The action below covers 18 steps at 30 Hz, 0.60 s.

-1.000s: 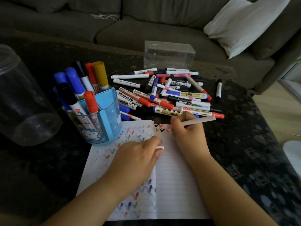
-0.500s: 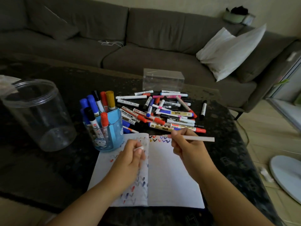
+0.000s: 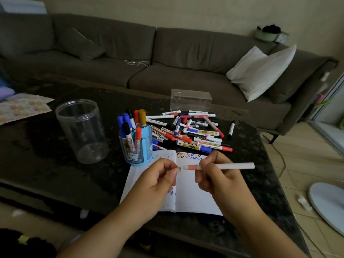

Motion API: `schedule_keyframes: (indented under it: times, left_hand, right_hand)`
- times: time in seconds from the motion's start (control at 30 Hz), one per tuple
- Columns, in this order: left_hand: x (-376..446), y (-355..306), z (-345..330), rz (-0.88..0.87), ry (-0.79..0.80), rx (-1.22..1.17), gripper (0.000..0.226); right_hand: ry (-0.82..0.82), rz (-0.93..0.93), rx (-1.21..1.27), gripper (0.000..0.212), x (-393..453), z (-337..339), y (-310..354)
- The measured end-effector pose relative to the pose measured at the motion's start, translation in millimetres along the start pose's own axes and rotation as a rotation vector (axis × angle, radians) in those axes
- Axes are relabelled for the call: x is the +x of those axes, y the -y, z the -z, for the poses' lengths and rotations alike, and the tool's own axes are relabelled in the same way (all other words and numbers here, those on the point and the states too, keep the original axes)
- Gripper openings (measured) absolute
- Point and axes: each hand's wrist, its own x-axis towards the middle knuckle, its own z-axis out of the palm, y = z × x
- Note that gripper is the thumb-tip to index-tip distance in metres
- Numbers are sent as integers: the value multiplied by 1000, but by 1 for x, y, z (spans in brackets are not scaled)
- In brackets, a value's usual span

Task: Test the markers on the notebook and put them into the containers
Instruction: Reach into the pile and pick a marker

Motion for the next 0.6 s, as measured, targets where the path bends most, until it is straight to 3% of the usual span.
schedule_keyframes:
  times: [0.3, 0.5, 0.6]
  left_hand:
    - [-16, -13, 8, -43, -4, -35, 9]
    - [-17, -11, 14, -117, 130, 212, 14]
    - [-18, -4, 15, -81, 169, 269, 19]
  right_hand:
    - [-8, 13, -9, 20, -11, -4, 8]
    - [96, -25, -192, 15, -13, -2, 5]
    - [108, -96, -195, 22, -13, -1, -1]
